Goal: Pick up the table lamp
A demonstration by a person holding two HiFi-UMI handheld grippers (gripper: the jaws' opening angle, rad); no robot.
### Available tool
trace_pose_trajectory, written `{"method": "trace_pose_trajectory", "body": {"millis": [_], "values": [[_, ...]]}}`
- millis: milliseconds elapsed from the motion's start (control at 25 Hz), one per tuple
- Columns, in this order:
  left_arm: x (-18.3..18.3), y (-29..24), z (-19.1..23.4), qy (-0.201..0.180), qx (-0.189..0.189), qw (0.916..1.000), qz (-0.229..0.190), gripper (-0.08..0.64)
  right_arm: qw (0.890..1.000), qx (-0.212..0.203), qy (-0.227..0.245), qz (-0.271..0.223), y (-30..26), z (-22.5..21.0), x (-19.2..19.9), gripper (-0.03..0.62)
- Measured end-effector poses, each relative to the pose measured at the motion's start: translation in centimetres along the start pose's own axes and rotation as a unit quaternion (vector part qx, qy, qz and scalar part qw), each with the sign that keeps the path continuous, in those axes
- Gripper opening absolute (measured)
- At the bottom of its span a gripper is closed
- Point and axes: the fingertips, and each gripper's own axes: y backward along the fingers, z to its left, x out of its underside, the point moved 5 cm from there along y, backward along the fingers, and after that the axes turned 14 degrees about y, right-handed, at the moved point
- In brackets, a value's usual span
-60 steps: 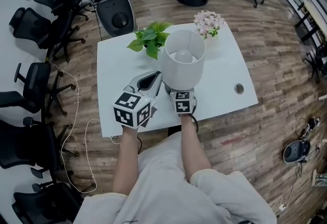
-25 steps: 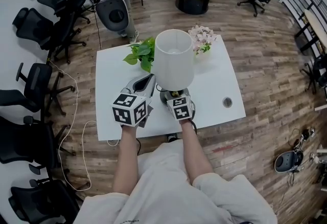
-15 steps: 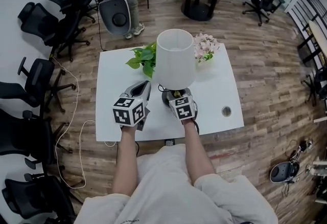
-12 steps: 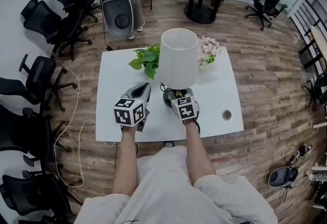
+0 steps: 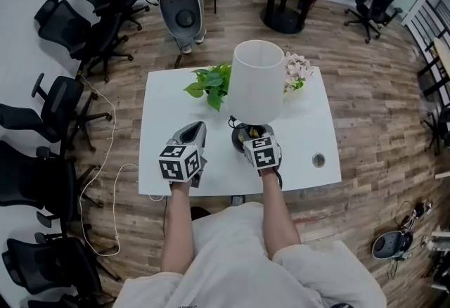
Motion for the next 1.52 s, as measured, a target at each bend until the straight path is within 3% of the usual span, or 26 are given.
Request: {"method": "trace_pose_trajectory", "body": {"millis": [480,920,1200,1520], "values": [[-0.3,1.4,3.0,-0.026,0.060,0.9965,0.052,0.000,0.996,0.062,-0.065,-0.005,1.4,3.6,-1.7,0.158],[1.4,3.7,5.5,-0.045,0.124,0.9861,0.101,0.000,0.982,0.152,-0.113,0.013,4.9,8.7,-1.1,0.158],[3.2,4.2,6.3,-0.031,0.148,0.9814,0.118,0.000,0.976,0.160,-0.146,0.015,6.7,12.6,0.3,0.158],[2.8,4.3,5.3,-0.050,0.162,0.9783,0.119,0.000,0.974,0.178,-0.136,0.019,7.3,12.1,-0.2,0.156]]}}
